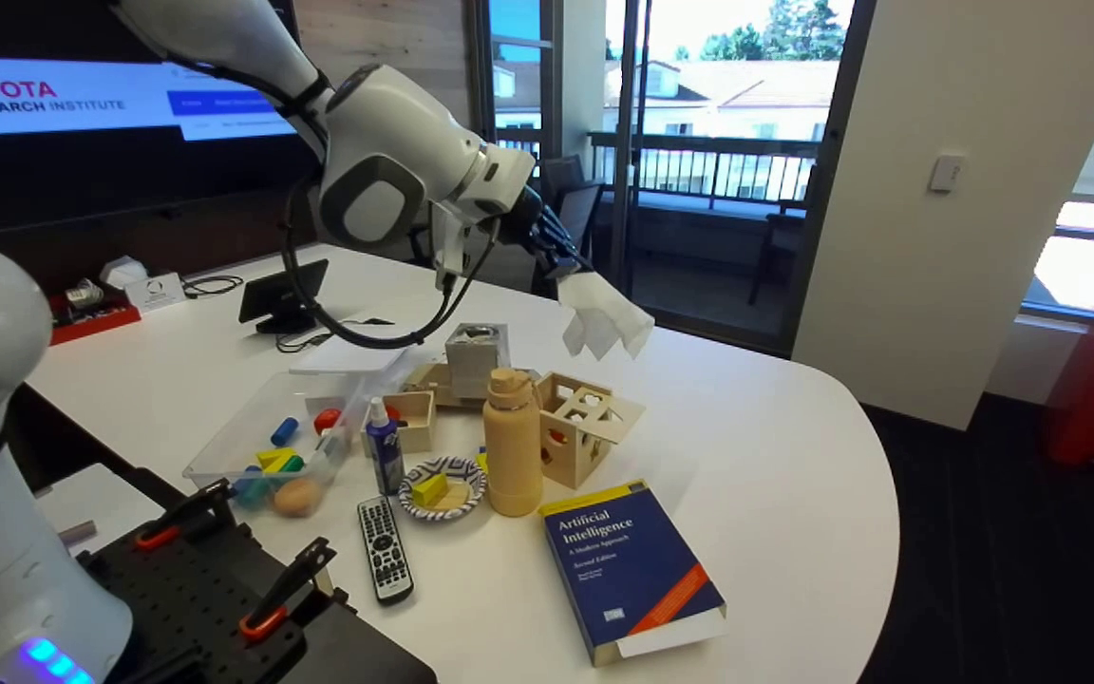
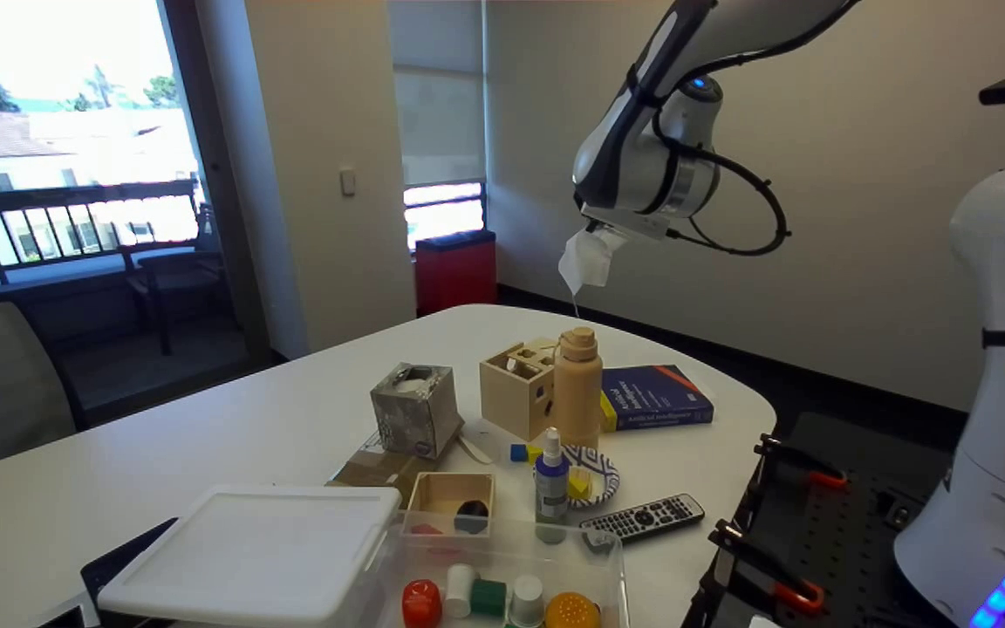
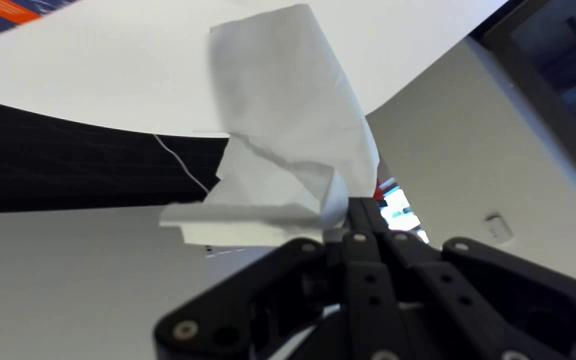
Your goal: Use the paper towel to clean the book
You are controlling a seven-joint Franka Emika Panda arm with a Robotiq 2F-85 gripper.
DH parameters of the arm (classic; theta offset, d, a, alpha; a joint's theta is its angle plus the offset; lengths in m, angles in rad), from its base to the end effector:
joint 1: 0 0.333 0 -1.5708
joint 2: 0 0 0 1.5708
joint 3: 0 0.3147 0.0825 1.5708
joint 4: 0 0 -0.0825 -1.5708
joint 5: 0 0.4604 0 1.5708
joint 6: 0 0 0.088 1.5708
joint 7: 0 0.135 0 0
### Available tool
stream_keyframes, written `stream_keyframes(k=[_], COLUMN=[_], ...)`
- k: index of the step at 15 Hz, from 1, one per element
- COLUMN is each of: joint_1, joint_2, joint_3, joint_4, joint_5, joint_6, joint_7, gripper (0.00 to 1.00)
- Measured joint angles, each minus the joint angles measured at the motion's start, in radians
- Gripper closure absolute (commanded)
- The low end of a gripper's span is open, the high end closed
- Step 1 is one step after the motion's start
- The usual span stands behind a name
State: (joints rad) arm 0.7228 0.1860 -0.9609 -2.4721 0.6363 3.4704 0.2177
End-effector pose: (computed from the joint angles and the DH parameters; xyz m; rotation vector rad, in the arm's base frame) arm 0.5358 -0.2130 0.2740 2.3846 -1.4231 1.3291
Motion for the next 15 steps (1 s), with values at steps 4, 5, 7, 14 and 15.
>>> stream_keyframes(k=[4, 5, 7, 14, 15], joint_1=[0.244, 0.297, 0.397, 0.692, 0.716], joint_2=[0.0, 0.003, 0.012, 0.116, 0.149], joint_3=[-0.038, -0.032, -0.018, 0.034, 0.042], joint_4=[0.012, 0.011, 0.014, 0.151, 0.194], joint_5=[0.006, 0.007, 0.009, -0.027, -0.04], joint_6=[-0.012, -0.027, -0.075, -0.391, -0.451], joint_7=[-0.08, -0.084, -0.086, -0.057, -0.033], gripper=[1.0, 1.0, 1.0, 1.0, 1.0])
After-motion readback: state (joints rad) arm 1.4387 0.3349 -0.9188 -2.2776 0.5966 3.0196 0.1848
